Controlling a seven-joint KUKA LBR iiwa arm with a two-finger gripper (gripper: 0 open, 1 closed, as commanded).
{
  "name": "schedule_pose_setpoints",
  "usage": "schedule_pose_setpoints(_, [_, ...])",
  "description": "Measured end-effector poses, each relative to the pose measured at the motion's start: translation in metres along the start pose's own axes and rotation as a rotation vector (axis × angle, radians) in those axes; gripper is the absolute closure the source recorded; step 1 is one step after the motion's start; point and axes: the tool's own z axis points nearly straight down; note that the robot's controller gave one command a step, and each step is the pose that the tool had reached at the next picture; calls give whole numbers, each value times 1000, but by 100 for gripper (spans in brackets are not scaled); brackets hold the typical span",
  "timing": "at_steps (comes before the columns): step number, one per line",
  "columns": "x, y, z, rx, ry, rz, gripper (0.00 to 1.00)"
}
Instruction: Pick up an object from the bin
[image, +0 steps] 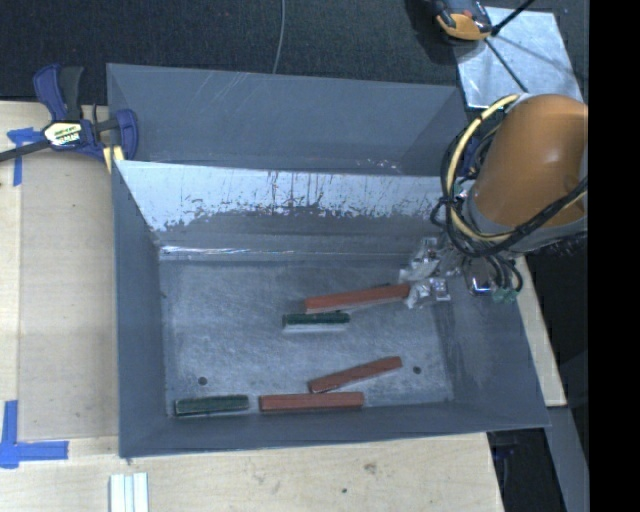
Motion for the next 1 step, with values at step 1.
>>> schedule_pose_setpoints(1, [-3, -2, -10, 2, -4, -74, 100])
